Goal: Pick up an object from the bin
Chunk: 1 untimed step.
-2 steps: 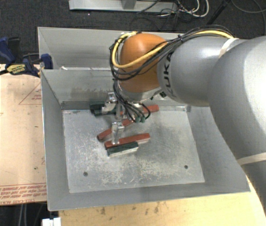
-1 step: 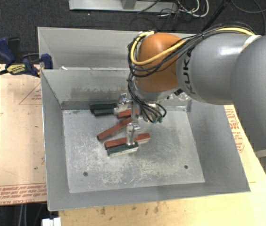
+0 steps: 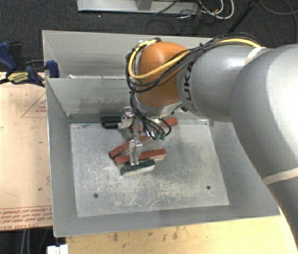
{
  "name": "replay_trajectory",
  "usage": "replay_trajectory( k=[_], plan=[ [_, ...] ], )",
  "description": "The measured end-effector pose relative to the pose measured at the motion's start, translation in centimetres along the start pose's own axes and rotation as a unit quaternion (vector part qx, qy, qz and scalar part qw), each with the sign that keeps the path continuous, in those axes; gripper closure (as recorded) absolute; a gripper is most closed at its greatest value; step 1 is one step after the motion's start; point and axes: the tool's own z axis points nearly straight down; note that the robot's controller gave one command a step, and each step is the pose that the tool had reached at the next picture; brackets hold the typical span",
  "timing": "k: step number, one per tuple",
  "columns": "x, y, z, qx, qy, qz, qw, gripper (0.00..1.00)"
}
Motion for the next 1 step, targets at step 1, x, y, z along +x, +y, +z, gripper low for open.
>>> replay_trajectory(
  k=[1],
  plan=[
    [-0.33,0.12,0.09,-0.003,-0.0165,0.002,0.9999,1.00]
  ],
)
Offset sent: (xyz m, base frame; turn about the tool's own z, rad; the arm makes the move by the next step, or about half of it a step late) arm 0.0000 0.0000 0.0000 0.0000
